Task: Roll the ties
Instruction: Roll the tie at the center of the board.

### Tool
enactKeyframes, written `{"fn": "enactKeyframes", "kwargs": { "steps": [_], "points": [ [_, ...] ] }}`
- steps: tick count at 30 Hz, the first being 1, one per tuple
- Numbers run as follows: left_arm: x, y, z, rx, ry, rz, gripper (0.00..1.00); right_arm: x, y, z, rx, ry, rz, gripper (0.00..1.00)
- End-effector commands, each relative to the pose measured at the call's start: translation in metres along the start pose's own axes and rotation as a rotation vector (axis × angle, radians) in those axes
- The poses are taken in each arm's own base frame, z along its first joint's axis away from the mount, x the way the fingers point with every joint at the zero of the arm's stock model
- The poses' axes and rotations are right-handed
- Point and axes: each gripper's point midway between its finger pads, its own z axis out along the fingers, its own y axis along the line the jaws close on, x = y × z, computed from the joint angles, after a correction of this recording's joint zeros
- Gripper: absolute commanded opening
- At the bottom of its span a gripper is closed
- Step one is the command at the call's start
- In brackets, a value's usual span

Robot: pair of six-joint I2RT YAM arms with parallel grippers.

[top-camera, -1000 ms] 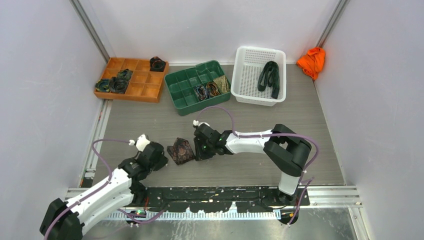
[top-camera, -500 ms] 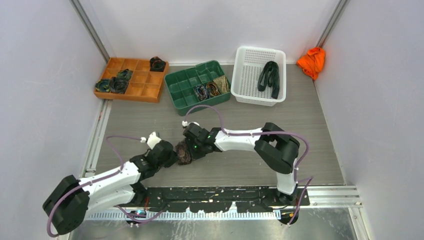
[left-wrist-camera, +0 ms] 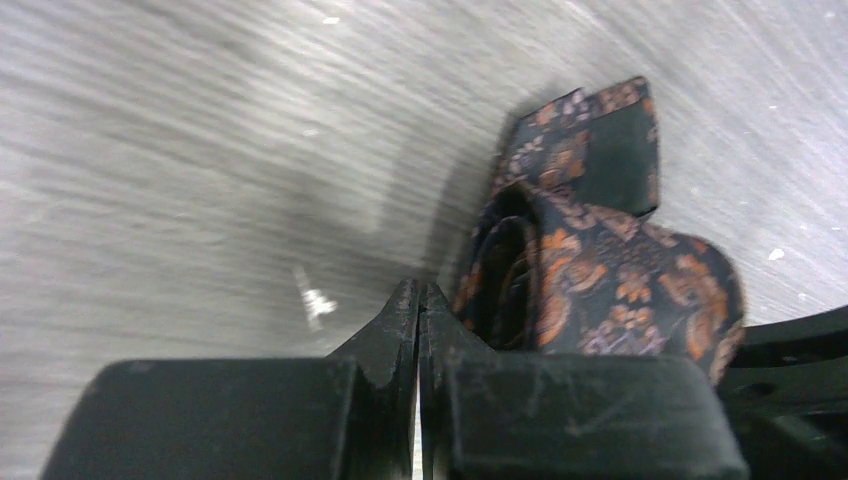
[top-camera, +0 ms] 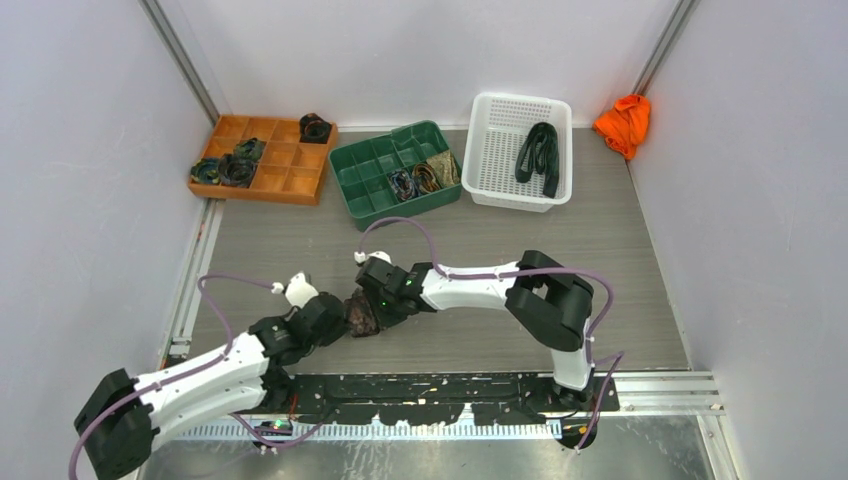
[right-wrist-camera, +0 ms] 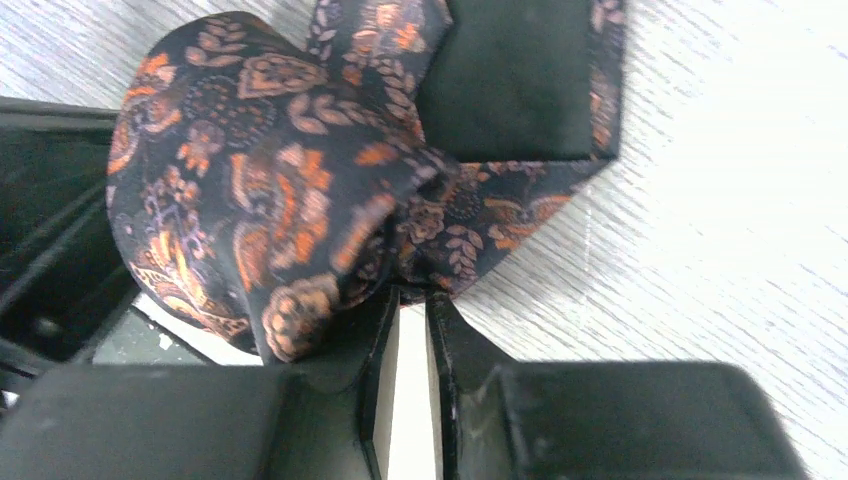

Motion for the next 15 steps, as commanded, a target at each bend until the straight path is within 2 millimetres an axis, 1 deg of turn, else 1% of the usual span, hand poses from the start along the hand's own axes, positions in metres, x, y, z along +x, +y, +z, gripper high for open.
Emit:
{"fn": "enactKeyframes", "kwargs": {
  "steps": [1, 4, 5, 7, 8, 11, 14, 15],
  "points": [
    [-0.010, 0.053, -0.018, -0.186, -0.038, 0.085, 0.00, -0.029, -0.011, -0.026, 0.054, -0.142, -0.006, 0.24],
    [-0.019, 0.051, -0.028, -0.178, -0.061, 0.083, 0.00, -0.027, -0.022, -0.045, 0.082, -0.171, 0.001, 0.36],
    [-0.021, 0.048, -0.030, -0.169, -0.065, 0.085, 0.00, -0.027, -0.024, -0.050, 0.088, -0.181, 0.003, 0.40],
    [-0.025, 0.041, -0.034, -0.154, -0.069, 0.087, 0.00, -0.023, -0.034, -0.058, 0.120, -0.194, 0.013, 0.48],
    [-0.027, 0.036, -0.036, -0.145, -0.064, 0.095, 0.00, -0.019, -0.041, -0.059, 0.141, -0.199, 0.022, 0.49],
    [-0.035, 0.010, -0.042, -0.091, -0.066, 0.121, 0.00, -0.014, -0.057, -0.061, 0.156, -0.204, 0.057, 0.51],
    [-0.056, -0.031, -0.053, -0.015, -0.106, 0.165, 0.00, -0.014, -0.070, -0.058, 0.142, -0.192, 0.103, 0.52],
    [-0.062, -0.046, -0.057, 0.013, -0.119, 0.174, 0.00, -0.015, -0.070, -0.055, 0.113, -0.184, 0.122, 0.53]
  ]
}}
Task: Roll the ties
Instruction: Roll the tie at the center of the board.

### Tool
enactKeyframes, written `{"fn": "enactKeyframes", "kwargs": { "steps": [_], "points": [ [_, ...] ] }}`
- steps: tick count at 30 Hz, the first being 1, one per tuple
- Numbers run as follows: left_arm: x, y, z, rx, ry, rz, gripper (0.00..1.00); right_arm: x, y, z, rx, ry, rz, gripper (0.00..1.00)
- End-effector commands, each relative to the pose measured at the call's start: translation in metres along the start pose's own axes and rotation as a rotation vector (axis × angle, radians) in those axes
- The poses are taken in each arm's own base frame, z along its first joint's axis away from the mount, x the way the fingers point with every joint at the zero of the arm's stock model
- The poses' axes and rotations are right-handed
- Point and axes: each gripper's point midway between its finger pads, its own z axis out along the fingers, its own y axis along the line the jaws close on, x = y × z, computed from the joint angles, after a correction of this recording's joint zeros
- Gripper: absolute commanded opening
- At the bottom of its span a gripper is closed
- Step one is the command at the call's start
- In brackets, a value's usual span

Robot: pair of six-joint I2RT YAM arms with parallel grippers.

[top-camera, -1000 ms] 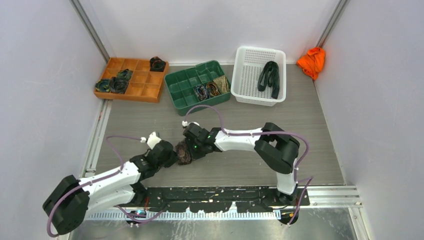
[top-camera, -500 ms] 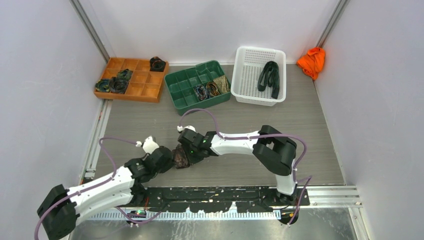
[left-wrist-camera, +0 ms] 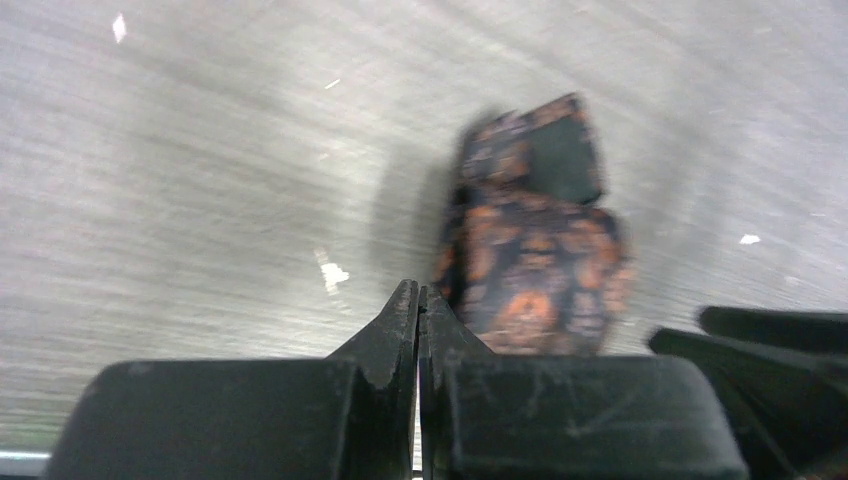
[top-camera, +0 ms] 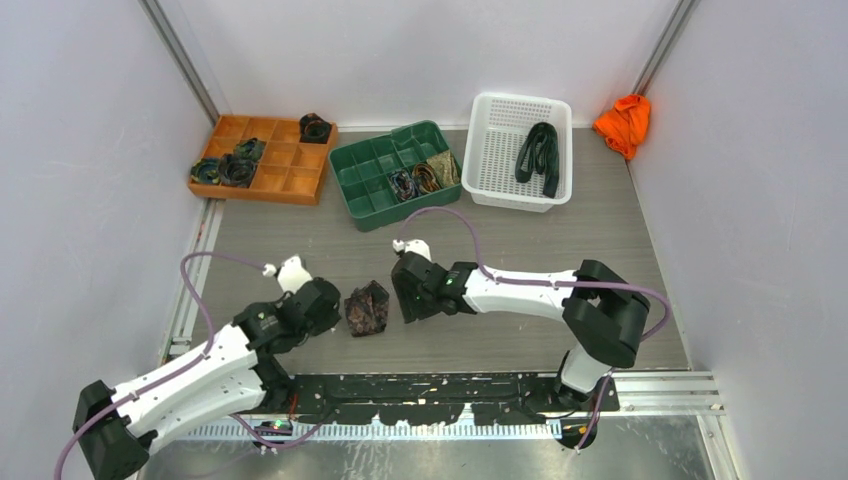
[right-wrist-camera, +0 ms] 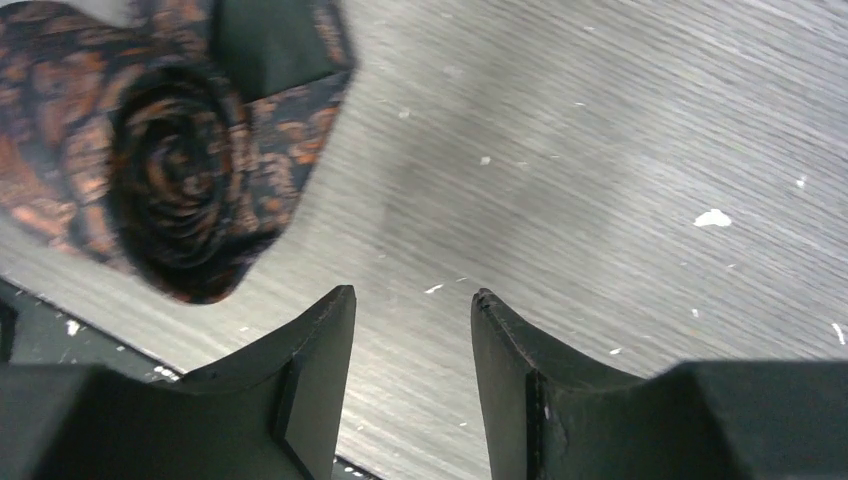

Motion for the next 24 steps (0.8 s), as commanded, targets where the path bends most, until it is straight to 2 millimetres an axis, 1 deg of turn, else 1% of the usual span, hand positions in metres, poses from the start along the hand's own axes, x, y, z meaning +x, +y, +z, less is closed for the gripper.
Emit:
{"fn": "enactKeyframes", "kwargs": {
  "steps": [1, 2, 3, 5, 7, 9, 13, 16, 19, 21, 23, 24],
  "points": [
    [-0.048, -0.064, -0.025, 0.137, -0.106, 0.052, 0.00, -0.015, -0.011, 0.006, -0.057, -0.030, 0.115, 0.53],
    [-0.053, -0.075, -0.029, 0.161, -0.107, 0.057, 0.00, -0.016, -0.007, 0.008, -0.115, -0.024, 0.147, 0.54],
    [-0.056, -0.084, -0.032, 0.176, -0.104, 0.060, 0.00, -0.019, -0.001, 0.008, -0.183, -0.027, 0.181, 0.59],
    [-0.054, -0.094, -0.036, 0.190, -0.073, 0.056, 0.00, -0.025, 0.004, 0.008, -0.279, -0.038, 0.231, 0.65],
    [-0.046, -0.098, -0.037, 0.218, -0.034, 0.045, 0.00, -0.030, 0.007, 0.007, -0.336, -0.055, 0.264, 0.70],
    [-0.037, -0.099, -0.034, 0.249, -0.006, 0.024, 0.00, -0.037, 0.014, 0.006, -0.401, -0.081, 0.283, 0.71],
    [-0.023, -0.083, -0.027, 0.240, 0.020, -0.013, 0.00, -0.038, 0.024, 0.004, -0.460, -0.075, 0.290, 0.70],
    [-0.017, -0.079, -0.031, 0.258, 0.049, -0.031, 0.00, -0.037, 0.026, 0.005, -0.468, -0.063, 0.290, 0.71],
    [-0.012, -0.080, -0.032, 0.287, 0.065, -0.046, 0.00, -0.039, 0.027, 0.009, -0.466, -0.059, 0.297, 0.71],
    [-0.011, -0.084, -0.030, 0.325, 0.060, -0.066, 0.00, -0.039, 0.026, 0.013, -0.462, -0.053, 0.307, 0.71],
    [-0.008, -0.088, -0.027, 0.355, 0.055, -0.069, 0.00, -0.039, 0.026, 0.018, -0.464, -0.053, 0.327, 0.74],
    [-0.007, -0.086, -0.023, 0.352, 0.052, -0.067, 0.00, -0.039, 0.026, 0.019, -0.468, -0.054, 0.337, 0.74]
  ]
}}
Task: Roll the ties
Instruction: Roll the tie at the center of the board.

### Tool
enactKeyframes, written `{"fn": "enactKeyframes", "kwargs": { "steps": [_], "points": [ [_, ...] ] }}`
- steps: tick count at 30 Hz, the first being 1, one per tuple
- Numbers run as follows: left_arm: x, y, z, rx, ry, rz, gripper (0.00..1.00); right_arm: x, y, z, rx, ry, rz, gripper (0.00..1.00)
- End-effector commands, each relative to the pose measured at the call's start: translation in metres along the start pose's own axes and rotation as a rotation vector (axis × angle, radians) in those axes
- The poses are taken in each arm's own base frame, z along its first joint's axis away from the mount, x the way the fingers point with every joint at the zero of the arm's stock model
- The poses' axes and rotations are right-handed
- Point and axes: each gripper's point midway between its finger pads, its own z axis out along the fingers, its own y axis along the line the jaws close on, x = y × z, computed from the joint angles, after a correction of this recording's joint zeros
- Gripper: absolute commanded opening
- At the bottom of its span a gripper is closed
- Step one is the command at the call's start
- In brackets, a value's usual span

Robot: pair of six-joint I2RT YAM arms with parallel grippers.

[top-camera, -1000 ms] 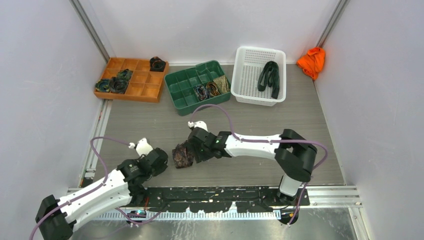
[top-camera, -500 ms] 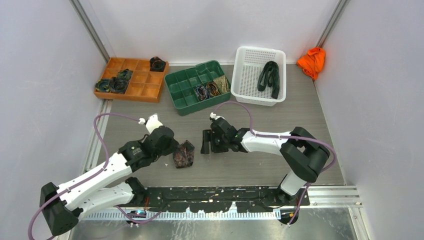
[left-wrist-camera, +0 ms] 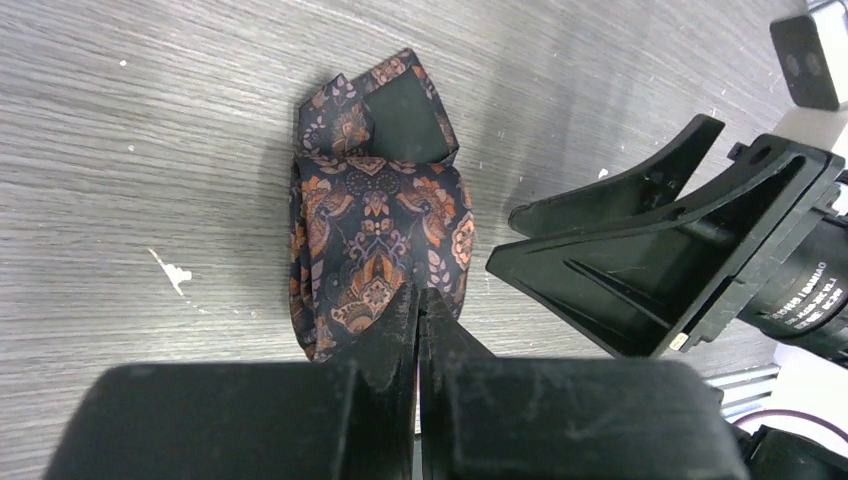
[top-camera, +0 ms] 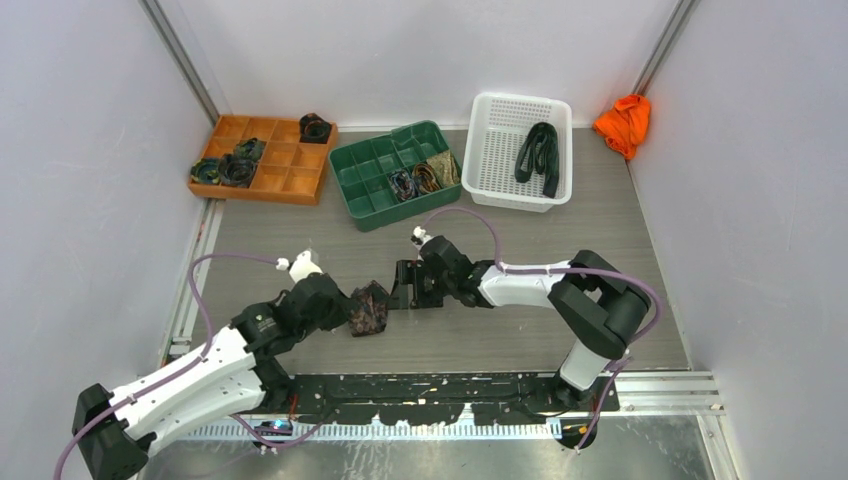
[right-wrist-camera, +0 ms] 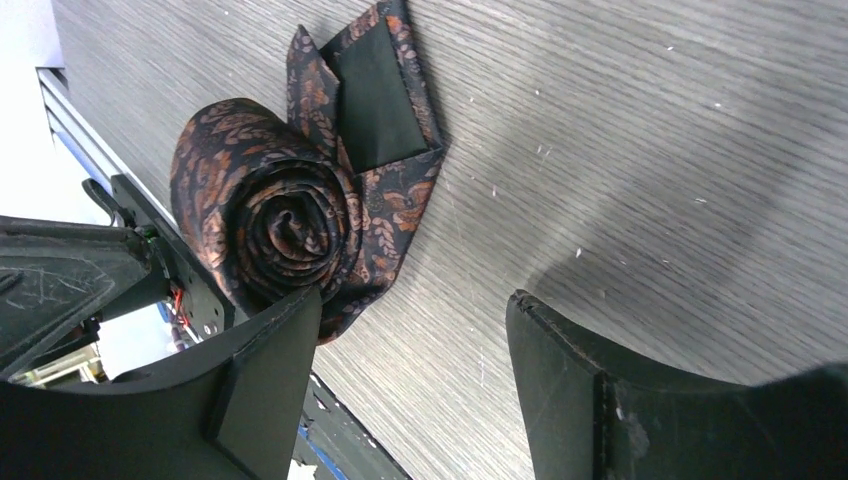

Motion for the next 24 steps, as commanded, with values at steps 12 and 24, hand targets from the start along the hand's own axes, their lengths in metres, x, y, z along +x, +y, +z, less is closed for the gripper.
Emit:
{"fn": "enactKeyframes", "kwargs": {
  "steps": [12, 24],
  "points": [
    [0.006, 0.033, 0.028, -0.027, -0.084, 0.045, 0.00, -0.016, 0.025, 0.006, -0.138, -0.054, 0.049, 0.86],
    [0.008, 0.063, 0.023, -0.054, -0.125, 0.045, 0.00, 0.023, 0.027, 0.021, -0.212, 0.059, 0.124, 0.85]
  ]
}}
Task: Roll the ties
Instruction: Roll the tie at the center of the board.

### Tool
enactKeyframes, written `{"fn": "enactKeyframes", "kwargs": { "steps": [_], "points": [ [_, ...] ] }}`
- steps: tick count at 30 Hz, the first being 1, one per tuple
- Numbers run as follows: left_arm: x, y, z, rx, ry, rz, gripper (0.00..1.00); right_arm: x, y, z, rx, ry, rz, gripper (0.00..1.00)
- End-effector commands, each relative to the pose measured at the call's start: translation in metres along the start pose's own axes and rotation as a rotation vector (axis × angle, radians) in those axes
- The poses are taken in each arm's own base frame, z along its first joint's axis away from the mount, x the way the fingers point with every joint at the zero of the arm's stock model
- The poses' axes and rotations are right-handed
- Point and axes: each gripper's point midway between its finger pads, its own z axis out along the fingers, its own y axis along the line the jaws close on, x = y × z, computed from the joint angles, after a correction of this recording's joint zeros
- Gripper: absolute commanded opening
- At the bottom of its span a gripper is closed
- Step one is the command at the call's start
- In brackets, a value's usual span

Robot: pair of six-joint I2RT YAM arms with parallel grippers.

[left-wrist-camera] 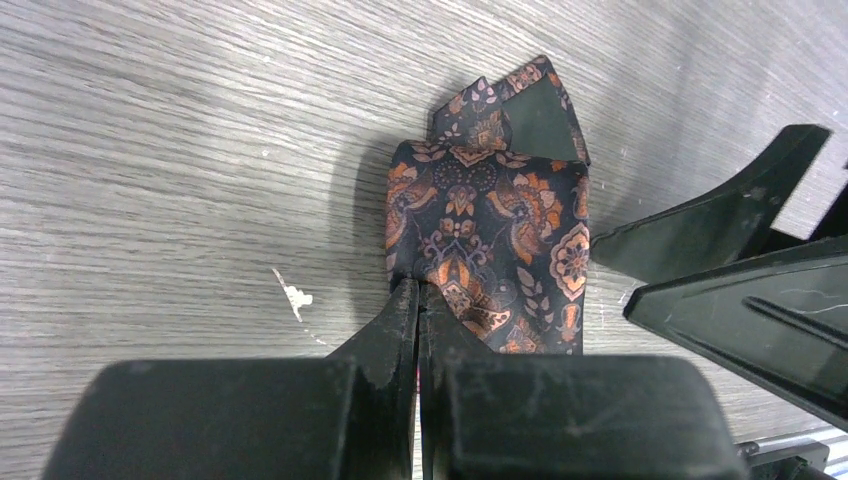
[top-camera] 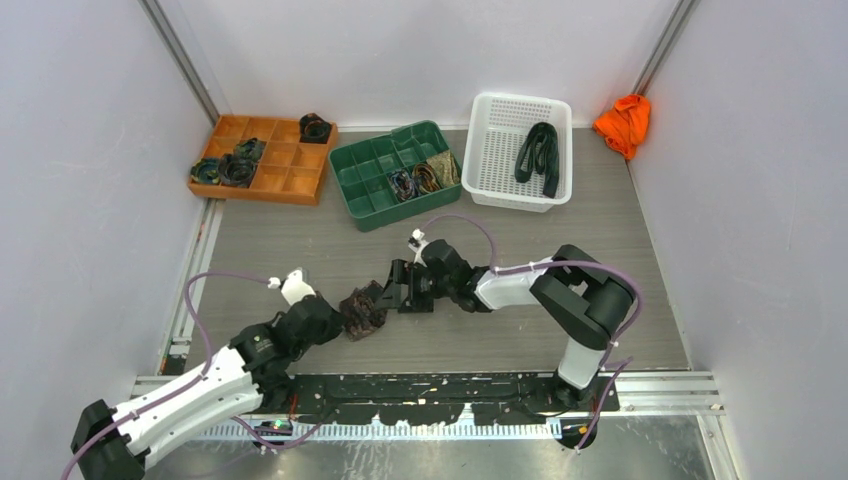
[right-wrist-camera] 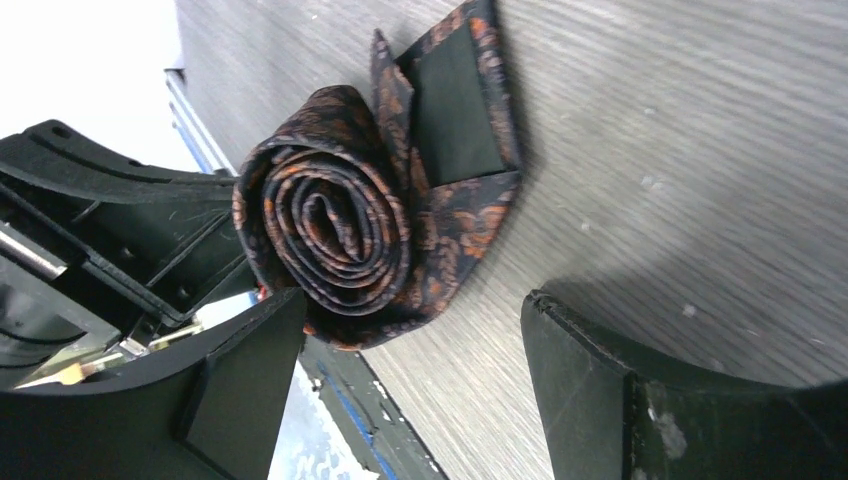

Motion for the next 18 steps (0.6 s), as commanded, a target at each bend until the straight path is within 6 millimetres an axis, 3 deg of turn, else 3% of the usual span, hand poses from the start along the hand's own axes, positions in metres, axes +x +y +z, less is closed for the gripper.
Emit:
{"fn": "enactKeyframes", "kwargs": {
  "steps": [1, 11, 18],
  "points": [
    [-0.009, 0.005, -0.002, -0.004, -0.055, 0.010, 0.00, 0.020, 0.004, 0.011, -0.066, 0.044, 0.042, 0.85],
    [-0.007, 0.009, 0.000, -0.006, -0.055, 0.011, 0.00, 0.020, 0.021, 0.031, -0.228, 0.045, 0.111, 0.86],
    [-0.005, 0.010, 0.003, -0.009, -0.054, 0.013, 0.00, 0.025, 0.017, 0.033, -0.127, 0.072, 0.008, 0.85]
  ]
}}
